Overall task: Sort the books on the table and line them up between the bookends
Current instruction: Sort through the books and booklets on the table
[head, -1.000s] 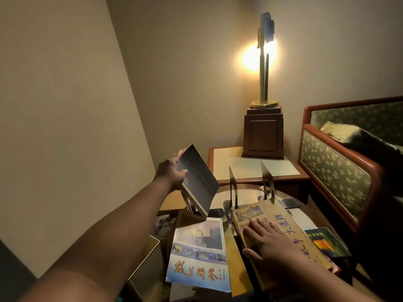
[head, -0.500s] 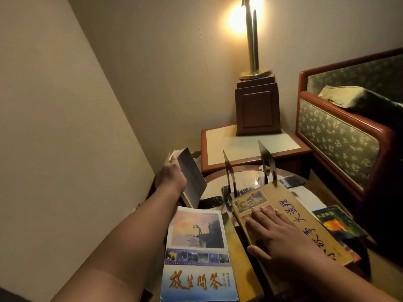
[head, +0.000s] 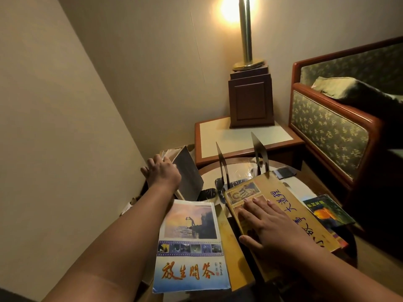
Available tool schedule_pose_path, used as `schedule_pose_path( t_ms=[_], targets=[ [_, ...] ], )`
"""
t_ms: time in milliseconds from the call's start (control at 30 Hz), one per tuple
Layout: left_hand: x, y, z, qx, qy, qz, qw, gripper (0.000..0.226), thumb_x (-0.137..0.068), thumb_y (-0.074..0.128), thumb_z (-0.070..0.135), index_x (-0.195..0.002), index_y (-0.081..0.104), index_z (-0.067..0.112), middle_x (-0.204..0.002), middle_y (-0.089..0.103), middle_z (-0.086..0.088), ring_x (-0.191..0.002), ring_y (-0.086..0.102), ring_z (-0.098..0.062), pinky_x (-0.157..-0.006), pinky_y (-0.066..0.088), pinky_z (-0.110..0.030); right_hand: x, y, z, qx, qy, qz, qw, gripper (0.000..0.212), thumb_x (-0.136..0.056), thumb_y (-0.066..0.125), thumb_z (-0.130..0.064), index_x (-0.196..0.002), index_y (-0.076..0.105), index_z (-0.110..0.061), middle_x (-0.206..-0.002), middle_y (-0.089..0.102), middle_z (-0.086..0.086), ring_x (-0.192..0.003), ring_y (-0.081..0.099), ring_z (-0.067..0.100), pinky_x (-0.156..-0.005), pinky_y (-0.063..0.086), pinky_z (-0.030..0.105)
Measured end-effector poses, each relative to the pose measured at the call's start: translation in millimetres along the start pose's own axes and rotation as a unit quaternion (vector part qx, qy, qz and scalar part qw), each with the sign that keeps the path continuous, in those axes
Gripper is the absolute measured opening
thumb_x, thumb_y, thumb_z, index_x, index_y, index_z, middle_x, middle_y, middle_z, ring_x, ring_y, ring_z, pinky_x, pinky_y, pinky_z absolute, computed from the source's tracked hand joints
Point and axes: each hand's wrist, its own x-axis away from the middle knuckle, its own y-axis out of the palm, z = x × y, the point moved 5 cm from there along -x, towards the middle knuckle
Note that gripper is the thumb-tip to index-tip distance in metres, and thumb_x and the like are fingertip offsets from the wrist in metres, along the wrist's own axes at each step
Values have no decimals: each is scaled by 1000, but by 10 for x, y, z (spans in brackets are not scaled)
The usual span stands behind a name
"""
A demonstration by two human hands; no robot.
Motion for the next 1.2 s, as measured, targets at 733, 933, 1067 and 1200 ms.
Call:
schedule_pose_path(
  t_ms=[733,933,1067,1200],
  targets=[
    [233,-174,-16,48,29,-72,996,52,-92,46,45,-138,42,21,-140,44,-11,-126,39,-33,-100,34,-50,41,-55,-38,-21,11,-27,999,107,-61,-11,-82,-155,-2,-32,-163,-10,-2,-138,-21,9,-113,-15,35],
    [432,-412,-76,94,56,-25,994,71,-91,52,45,-151,27,18,-147,39,-10,-129,40,-32,-101,35,-49,63,-102,-70,-17,14,-34,999,111,-58,-13,-82,-156,-1,-32,-164,-8,0,-150,-11,19,-116,-11,37],
    [796,-560,2,112,136,14,984,66,-91,54,41,-148,31,17,-144,42,-10,-127,42,-30,-100,40,-44,63,-88,-69,-13,18,-31,999,110,-59,-12,-83,-156,1,-33,-164,-5,-1,-150,-9,20,-116,-10,37],
    [1212,-445,227,92,279,-64,954,61,-92,57,38,-147,35,25,-142,45,-3,-130,41,-22,-106,42,-40,19,-40,-54,-1,20,-32,999,111,-59,-12,-85,-156,3,-34,-164,-3,0,-151,-6,21,-118,-5,38]
  ],
)
